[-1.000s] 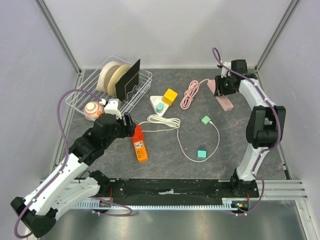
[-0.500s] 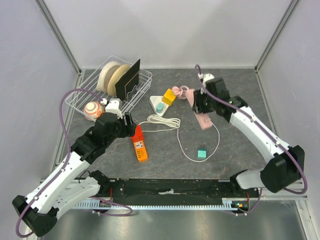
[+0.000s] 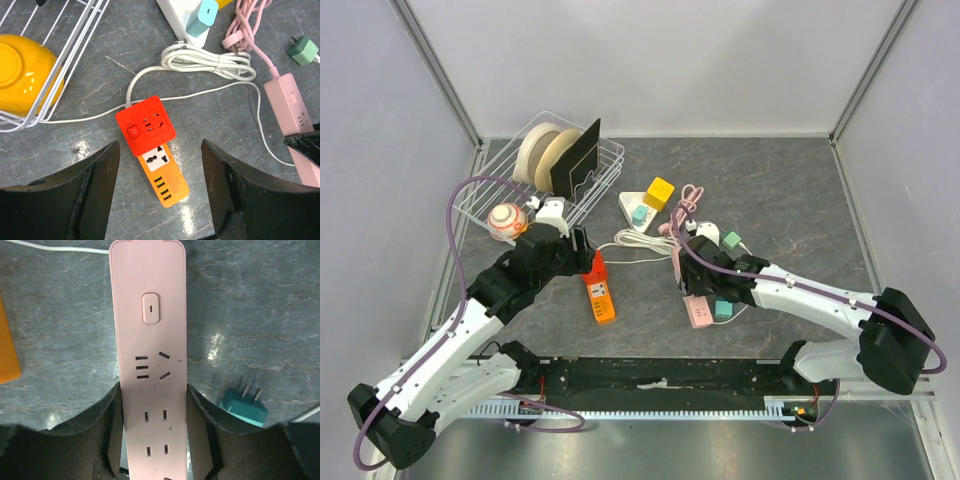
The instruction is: Insert the plug
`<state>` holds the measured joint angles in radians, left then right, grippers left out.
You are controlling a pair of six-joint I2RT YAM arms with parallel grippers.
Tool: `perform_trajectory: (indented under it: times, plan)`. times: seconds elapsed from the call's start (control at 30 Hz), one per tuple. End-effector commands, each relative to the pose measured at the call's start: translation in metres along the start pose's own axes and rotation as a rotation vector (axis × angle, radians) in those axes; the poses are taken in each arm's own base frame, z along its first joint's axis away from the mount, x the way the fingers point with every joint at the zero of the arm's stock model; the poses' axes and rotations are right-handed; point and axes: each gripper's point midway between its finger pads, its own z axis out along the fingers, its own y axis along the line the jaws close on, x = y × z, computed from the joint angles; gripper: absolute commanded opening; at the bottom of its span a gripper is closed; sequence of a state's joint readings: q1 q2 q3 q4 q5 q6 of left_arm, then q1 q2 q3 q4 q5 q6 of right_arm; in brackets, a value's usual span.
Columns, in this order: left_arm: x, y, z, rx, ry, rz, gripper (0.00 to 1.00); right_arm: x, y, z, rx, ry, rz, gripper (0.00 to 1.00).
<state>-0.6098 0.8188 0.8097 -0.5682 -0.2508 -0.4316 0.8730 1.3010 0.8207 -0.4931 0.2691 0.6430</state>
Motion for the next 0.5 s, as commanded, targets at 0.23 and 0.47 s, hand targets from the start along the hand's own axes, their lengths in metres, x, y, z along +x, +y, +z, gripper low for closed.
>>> perform_trajectory:
  times: [0.23, 0.47]
  plan:
    - [0.002, -0.003, 0.008, 0.009, 0.008, -0.005, 0.72, 0.014, 0.050, 0.015, -0.065, -0.009, 0.093, 0.11]
    - [0.003, -0.003, 0.009, 0.010, 0.017, -0.004, 0.72, 0.021, 0.073, 0.020, -0.118, 0.015, 0.054, 0.52]
